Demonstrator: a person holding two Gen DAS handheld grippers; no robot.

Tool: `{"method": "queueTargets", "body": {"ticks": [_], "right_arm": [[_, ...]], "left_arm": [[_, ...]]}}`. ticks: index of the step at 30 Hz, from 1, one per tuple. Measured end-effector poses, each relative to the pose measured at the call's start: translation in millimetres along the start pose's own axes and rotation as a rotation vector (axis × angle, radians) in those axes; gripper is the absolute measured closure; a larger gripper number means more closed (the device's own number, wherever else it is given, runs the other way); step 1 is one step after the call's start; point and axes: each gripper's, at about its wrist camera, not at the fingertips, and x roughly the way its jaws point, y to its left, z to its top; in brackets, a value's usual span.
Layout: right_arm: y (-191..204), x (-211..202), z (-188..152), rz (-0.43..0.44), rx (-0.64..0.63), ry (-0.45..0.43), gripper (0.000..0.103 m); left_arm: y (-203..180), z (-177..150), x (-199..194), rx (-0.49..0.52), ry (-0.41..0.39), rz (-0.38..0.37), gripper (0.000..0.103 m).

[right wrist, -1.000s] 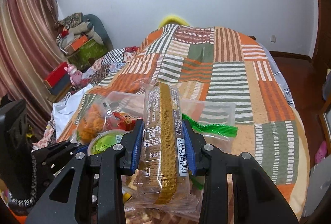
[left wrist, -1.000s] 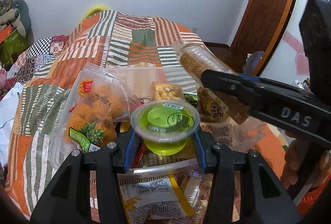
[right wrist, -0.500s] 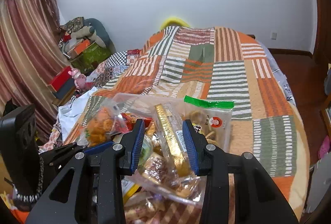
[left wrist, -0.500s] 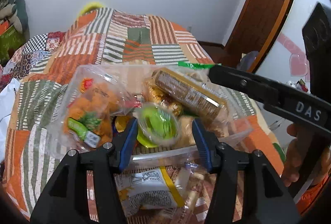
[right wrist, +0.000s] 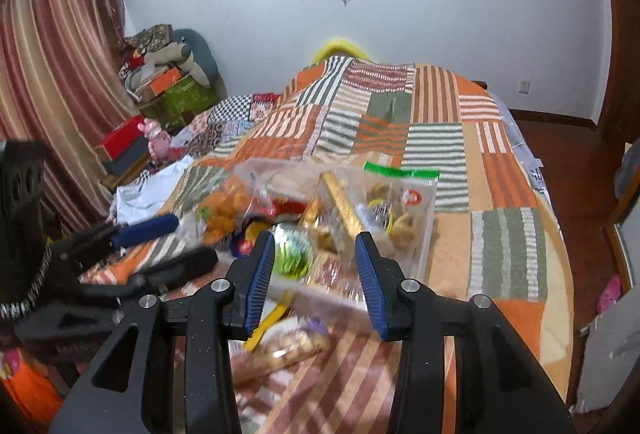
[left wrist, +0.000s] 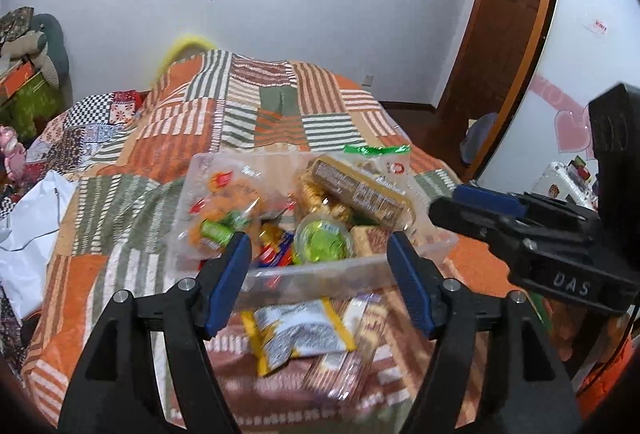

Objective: Organize snacks
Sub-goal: 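Grasp the yellow chip bag with the left tool while the right tool grasps another biscuit roll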

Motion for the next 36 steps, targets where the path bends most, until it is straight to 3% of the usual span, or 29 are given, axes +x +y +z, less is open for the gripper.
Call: {"method": "queueTargets", "body": {"ticks": [9, 15, 24, 29, 36], "right_arm": [[13, 16, -42, 0.032, 0.017, 0.109, 0.059], [15, 36, -65, 0.031, 0.022, 0.186, 0.059], [2, 38, -76, 0.03, 0.082, 0.21, 0.051], [8, 40, -77, 0.047, 0.095, 0.211, 0.043], [26, 59, -76, 0.097, 0.081, 0.251, 0.04]], "left_arm": [[24, -34, 2, -0.005, 0.077, 0.061, 0.029], [38, -48, 31, -0.069, 0.182, 0.028, 0.029], [27, -51, 75, -0.036, 0.238, 0.054, 0.029], [44, -62, 84, -0.105, 0.259, 0.07, 0.029], [65, -82, 63, -0.084, 0.256, 0.077, 0.041]]}}
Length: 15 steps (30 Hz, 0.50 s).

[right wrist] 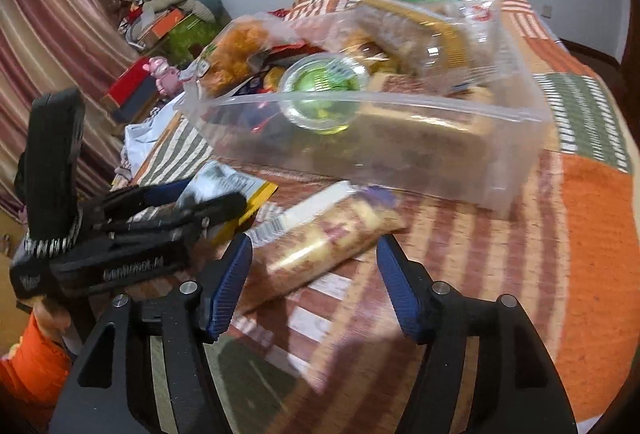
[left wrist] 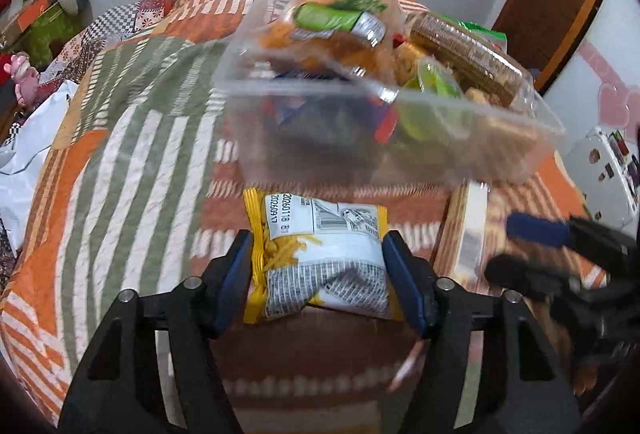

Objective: Organize snacks
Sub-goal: 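Grasp the yellow chip bag with the left tool while the right tool grasps another biscuit roll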

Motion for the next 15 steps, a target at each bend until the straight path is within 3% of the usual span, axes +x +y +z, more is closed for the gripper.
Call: {"method": "queueTargets", "body": {"ticks": [2, 5, 15], "right_arm": [[4, 5, 2, 0.001, -0.003, 0.004, 0.027], [9, 7, 5, 0.002, 0.005, -0.004, 0.017], [8, 17, 3, -0.091, 0.022, 0.003, 0.017]], "left_arm": [[5, -7, -7, 0.005, -0.004, 0.002, 0.041], [13, -16, -13, -0.002, -0.008, -0.009, 0.042], [9, -32, -21, 0.025, -0.01, -0.034, 0.038]]}}
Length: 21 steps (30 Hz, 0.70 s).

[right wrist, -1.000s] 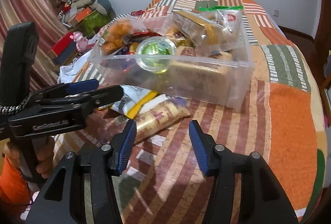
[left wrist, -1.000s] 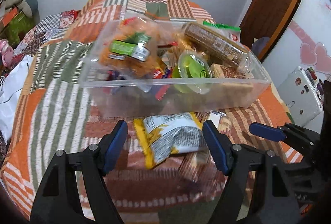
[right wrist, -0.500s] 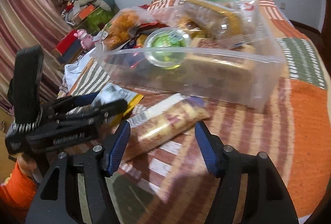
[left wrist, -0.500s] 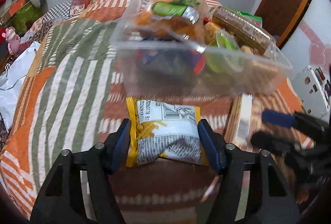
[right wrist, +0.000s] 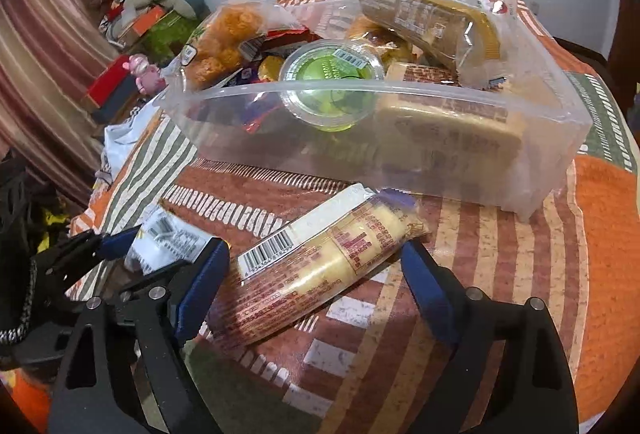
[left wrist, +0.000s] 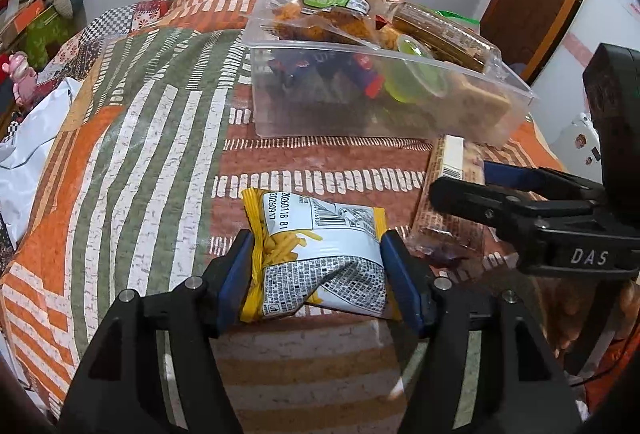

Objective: Organize snacks
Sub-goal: 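Grasp the yellow chip bag with the left tool while the right tool grasps another biscuit roll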

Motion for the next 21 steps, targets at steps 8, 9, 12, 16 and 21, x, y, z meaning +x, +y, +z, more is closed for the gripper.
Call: {"method": "queueTargets", "body": {"ticks": [8, 9, 12, 16, 21], "right_arm": [[-14, -19, -9, -0.019, -0.045, 0.002, 0.021], [-18, -23, -11, -0.017, -0.039, 0.004, 0.021], [-34, -35, -16, -0.01, -0.004, 0.015, 0.021], [-41, -44, -17, -0.025, 0.033, 0.006, 0.021], [-33, -33, -7, 0.026, 0.063, -0.012, 0.021]], "left_arm": [[-5, -4, -6, 0.004, 0.014, -0.034, 0.029], [-6, -5, -6, 0.005, 0.014, -0.037, 0.028], [-8, -5, -6, 0.005, 0.014, -0.043, 0.025], [-11, -6, -5, 0.008, 0.017, -0.047, 0.022], [-16, -6, -2, 0.023, 0.02, -0.032, 0.022]]}}
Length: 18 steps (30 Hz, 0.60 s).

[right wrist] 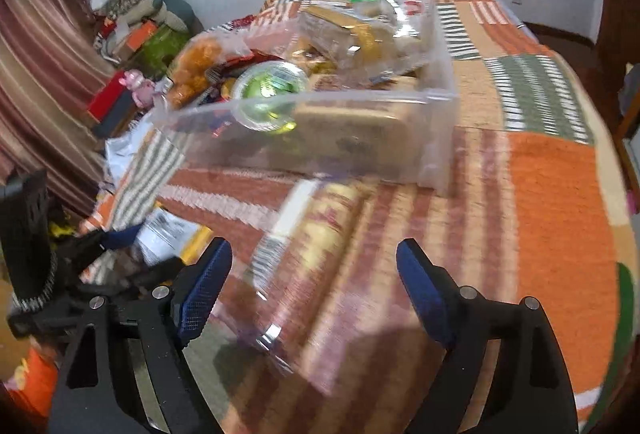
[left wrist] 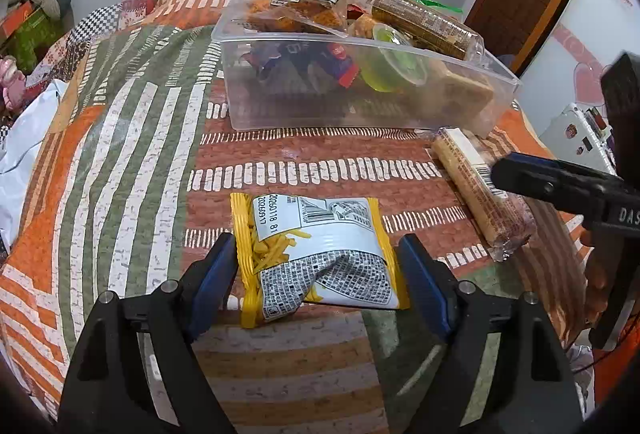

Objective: Organize snacks
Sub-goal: 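Grasp the yellow chip bag with the left tool while the right tool grasps another biscuit roll, then carry the chip bag and biscuit roll over the box and release both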

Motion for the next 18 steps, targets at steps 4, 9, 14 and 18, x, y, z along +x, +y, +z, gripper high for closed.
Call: {"method": "queueTargets", "body": {"ticks": [4, 9, 14, 18], "right_arm": [[8, 20, 2, -0.036, -0.011, 0.012, 0.02], [17, 21, -3, -0.12, -0.087, -0.001, 0.038], [9, 7, -10, -0.119, -0.114, -0.006, 0.06], [0, -6, -17, -0.127, -0.121, -0.017, 0.061]], "left_arm": [[-3, -1, 1, -0.001, -0.01, 0.004, 0.023], [-4, -2, -3, 0.006, -0.019, -0.011, 0.037], [-6, -1, -7, -0.008, -0.026, -0.034, 0.051], [-10, 0, -13, -0.003, -0.039, -0.036, 0.052]]}}
